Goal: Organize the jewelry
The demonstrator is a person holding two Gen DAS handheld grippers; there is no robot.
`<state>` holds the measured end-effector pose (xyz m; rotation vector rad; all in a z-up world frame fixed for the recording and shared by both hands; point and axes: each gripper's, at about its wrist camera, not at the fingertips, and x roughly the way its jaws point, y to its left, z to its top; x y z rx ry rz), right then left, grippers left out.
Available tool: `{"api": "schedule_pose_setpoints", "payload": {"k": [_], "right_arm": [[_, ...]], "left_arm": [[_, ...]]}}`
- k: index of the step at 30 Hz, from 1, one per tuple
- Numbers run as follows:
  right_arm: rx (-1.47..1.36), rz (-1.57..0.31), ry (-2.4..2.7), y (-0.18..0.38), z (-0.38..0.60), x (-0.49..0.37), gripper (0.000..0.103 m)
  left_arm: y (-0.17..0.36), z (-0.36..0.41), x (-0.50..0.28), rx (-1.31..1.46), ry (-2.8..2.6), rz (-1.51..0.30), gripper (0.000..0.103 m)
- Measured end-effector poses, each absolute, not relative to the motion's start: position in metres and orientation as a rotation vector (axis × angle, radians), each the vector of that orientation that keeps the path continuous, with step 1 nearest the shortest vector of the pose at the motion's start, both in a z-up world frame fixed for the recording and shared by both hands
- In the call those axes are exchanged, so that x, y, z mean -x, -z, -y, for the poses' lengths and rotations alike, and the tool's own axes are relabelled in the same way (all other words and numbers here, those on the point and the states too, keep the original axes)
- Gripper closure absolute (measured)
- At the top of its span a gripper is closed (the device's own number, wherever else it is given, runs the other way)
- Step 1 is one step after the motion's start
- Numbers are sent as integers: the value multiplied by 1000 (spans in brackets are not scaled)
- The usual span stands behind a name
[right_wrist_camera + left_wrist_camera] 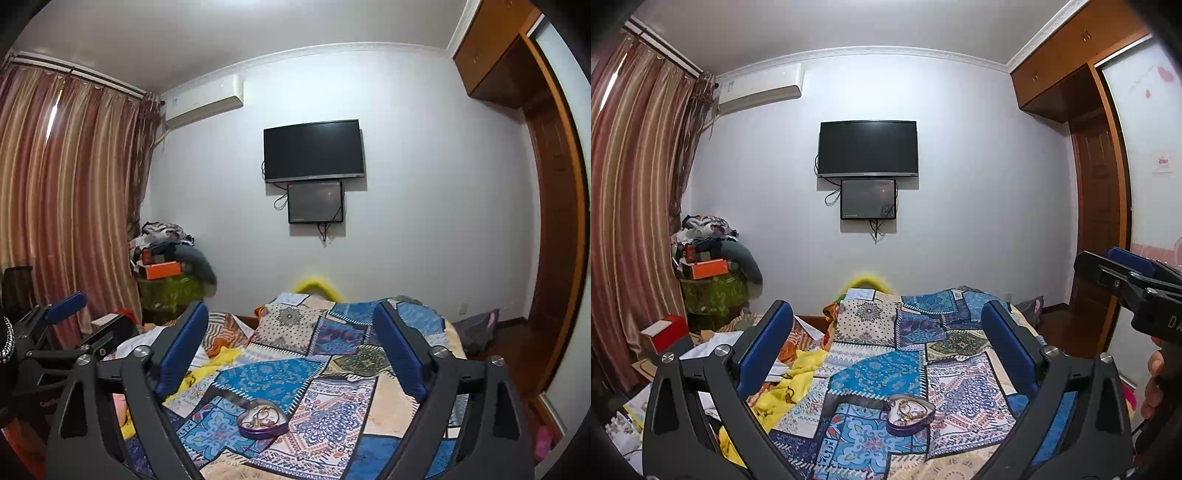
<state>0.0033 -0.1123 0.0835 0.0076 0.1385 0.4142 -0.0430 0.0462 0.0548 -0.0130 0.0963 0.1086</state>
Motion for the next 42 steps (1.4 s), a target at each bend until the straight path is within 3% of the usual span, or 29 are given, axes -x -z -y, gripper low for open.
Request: {"api": "schedule_pose_setpoints", "payload": {"k": [42], "right_arm": [[22,-198,-440,-70,120,10,12]], "left_arm": [[-44,-50,43,65,-100,-147,1]]}}
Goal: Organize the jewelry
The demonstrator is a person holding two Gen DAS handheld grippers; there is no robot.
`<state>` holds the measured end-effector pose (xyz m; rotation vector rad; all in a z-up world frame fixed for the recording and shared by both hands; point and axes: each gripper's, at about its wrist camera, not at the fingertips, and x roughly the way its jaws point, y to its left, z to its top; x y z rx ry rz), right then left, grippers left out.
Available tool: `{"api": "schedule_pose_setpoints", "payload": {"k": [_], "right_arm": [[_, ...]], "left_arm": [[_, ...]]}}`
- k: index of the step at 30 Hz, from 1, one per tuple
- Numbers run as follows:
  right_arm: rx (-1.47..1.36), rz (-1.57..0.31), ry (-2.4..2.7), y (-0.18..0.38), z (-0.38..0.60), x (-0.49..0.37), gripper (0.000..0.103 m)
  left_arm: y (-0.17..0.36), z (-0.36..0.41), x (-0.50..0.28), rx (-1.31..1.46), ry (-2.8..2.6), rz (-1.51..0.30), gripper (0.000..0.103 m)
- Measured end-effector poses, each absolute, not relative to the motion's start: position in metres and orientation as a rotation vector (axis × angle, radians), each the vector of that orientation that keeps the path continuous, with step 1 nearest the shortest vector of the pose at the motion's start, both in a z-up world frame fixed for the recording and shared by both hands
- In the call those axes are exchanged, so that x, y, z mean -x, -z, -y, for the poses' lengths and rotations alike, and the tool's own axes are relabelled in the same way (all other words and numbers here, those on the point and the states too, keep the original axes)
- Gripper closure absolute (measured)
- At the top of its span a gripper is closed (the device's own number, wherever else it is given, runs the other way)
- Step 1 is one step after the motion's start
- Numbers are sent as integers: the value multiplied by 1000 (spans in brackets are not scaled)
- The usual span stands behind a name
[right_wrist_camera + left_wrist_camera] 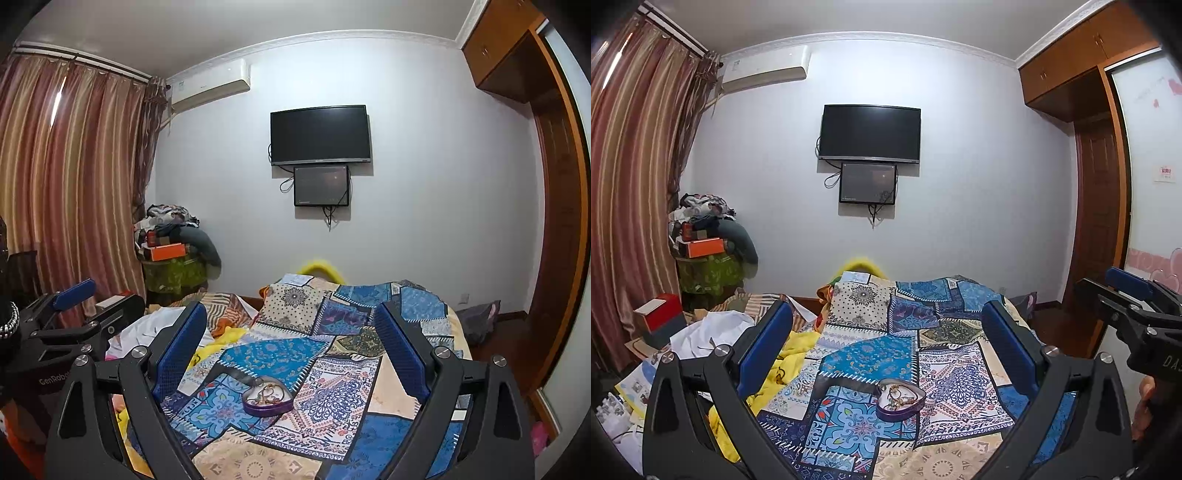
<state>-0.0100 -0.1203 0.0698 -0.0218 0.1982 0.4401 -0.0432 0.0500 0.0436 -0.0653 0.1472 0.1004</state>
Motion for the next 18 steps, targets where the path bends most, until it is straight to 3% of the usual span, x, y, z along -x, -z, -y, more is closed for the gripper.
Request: {"api": "schedule_pose_setpoints", "payload": {"k": [18], "right_arm": [[17,-217,-443,-71,121,8,13]], "left_arm": [[-46,-49,43,65,-94,-151,0]]}}
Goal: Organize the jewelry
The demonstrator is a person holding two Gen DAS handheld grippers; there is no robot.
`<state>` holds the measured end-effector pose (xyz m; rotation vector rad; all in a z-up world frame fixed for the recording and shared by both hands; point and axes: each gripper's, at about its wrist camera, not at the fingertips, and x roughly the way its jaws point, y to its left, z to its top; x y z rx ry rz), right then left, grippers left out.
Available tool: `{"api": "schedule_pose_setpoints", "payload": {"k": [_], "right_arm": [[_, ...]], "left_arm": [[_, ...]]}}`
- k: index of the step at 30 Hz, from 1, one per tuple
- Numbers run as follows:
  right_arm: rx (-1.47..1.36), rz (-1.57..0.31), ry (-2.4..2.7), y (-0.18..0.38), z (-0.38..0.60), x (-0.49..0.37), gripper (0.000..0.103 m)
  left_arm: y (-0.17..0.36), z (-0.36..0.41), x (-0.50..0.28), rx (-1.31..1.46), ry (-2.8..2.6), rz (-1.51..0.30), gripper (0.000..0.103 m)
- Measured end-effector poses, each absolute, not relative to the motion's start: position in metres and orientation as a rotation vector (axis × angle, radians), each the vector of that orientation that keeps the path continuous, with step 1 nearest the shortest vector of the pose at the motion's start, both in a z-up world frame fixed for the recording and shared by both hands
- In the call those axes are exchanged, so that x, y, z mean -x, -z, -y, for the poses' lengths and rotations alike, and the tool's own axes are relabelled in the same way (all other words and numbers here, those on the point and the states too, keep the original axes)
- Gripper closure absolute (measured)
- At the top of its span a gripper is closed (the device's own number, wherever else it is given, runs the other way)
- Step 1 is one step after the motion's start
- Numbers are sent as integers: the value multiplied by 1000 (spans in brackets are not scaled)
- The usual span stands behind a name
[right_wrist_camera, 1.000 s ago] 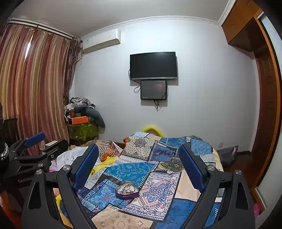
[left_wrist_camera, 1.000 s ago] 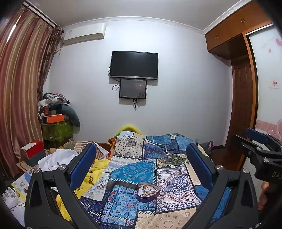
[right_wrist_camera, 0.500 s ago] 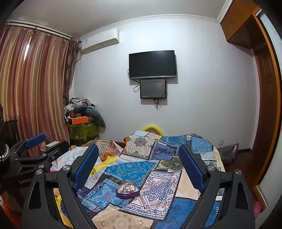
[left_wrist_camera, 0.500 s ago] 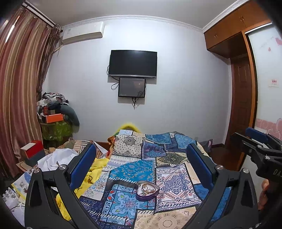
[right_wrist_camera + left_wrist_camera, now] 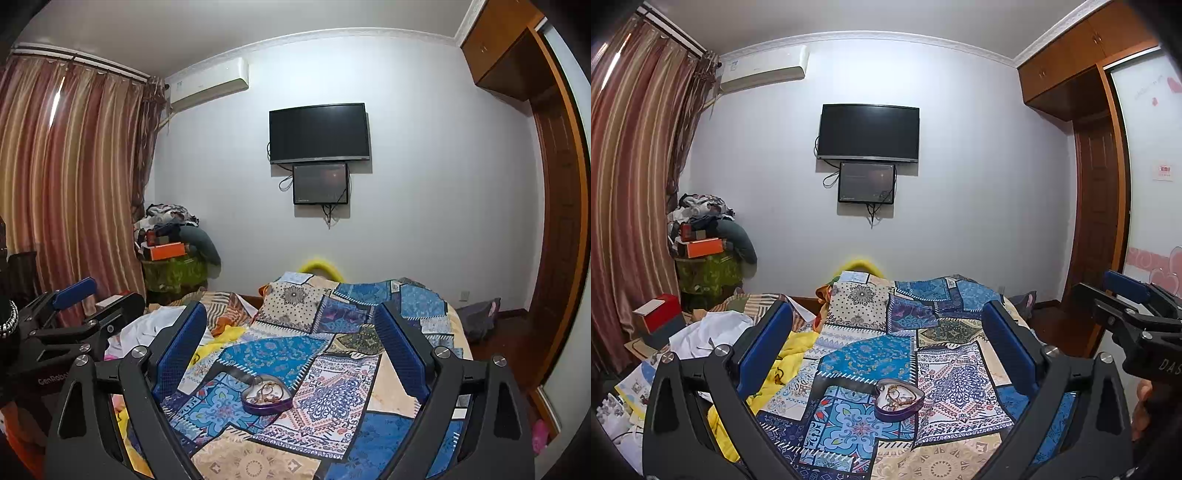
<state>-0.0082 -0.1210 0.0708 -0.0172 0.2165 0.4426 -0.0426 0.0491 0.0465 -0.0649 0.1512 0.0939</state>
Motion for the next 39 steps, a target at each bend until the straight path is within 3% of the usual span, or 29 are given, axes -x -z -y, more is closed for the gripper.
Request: {"api": "schedule_pose_setpoints", "payload": {"k": [39], "right_arm": [[25,-219,-417,-69,117,3,12]], "left_arm": [[-35,-62,31,100,-73,-189,0]]}}
